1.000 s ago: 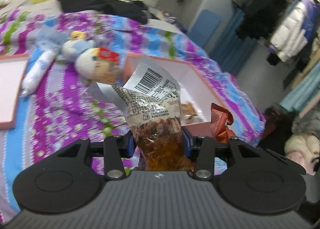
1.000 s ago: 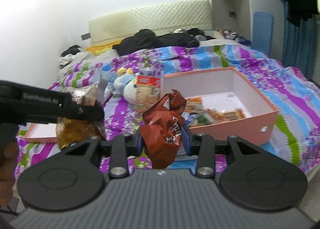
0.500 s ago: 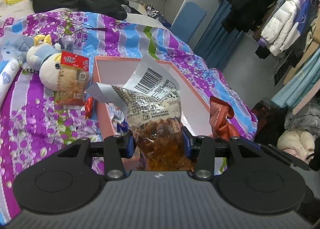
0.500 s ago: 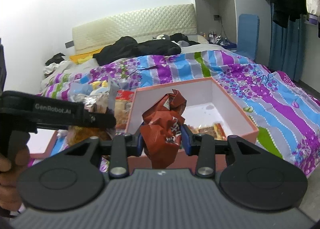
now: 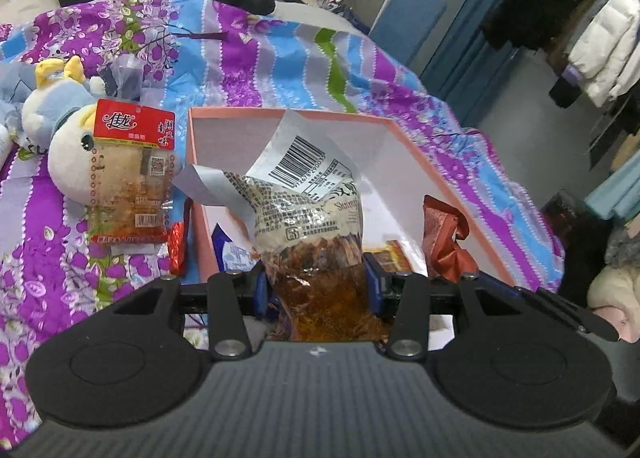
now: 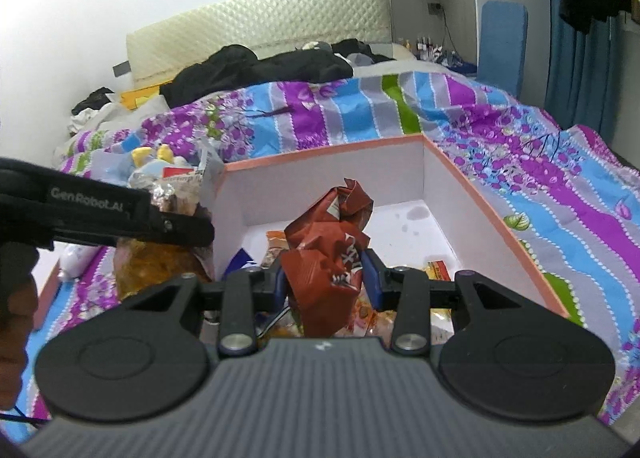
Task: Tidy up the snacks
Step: 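Carry the brown bag with left gripper while right gripper carries foil packet over box, then open the left gripper over the box while the right gripper releases its foil packet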
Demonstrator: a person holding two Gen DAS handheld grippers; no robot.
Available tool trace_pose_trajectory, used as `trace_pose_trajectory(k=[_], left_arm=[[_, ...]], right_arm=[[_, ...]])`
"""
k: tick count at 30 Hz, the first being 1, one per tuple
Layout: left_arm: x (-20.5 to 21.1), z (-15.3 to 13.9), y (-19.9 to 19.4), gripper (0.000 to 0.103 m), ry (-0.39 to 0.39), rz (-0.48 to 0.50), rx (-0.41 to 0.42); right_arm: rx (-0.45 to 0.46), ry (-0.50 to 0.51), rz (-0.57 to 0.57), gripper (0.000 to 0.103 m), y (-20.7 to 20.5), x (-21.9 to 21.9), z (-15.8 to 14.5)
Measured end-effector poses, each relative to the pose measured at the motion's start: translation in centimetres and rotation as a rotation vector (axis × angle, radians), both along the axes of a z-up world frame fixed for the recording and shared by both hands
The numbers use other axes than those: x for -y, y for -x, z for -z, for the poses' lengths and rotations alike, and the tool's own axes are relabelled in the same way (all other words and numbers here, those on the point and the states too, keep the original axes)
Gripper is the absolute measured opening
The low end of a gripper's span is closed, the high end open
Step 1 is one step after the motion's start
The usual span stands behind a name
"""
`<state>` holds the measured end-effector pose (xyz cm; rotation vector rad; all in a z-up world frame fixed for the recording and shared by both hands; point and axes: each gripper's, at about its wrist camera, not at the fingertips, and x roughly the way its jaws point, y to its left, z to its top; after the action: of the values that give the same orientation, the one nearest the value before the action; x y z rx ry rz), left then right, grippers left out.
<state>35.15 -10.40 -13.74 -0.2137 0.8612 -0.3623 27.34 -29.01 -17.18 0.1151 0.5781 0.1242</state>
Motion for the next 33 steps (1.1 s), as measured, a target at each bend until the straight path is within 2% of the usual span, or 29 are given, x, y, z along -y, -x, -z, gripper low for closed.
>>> trace_pose_trajectory(k=[8, 12, 14, 20, 33], left_arm=[[0.1, 2.7, -3.4, 0.051, -0.039, -0.012, -0.018], [0.3, 2.5, -3.4, 0.066, -0.047, 0.006, -0.009], [0.3, 2.0, -3.0, 0.068, -0.048, 0.004, 0.010], [-0.5, -0.6, -0.6, 0.069, -0.042, -0.020, 0.046], [-3.4, -7.3, 8.3, 0.069, -0.051, -0.040, 0.137]], right_arm=[[-0.079, -0.017, 0.042, 0.042, -3.9, 0.4, 2.9], [-0.094, -0.011, 0.062, 0.047, -3.9, 0.6, 3.3], [-0.090, -0.018, 0.070, 0.053, -3.6, 0.8, 3.0], [-0.052, -0.041, 0.065, 0.053, -1.2, 0.7, 0.6], [0.028, -0.055, 0.019, 0.053, 5.7, -1.5, -5.1]])
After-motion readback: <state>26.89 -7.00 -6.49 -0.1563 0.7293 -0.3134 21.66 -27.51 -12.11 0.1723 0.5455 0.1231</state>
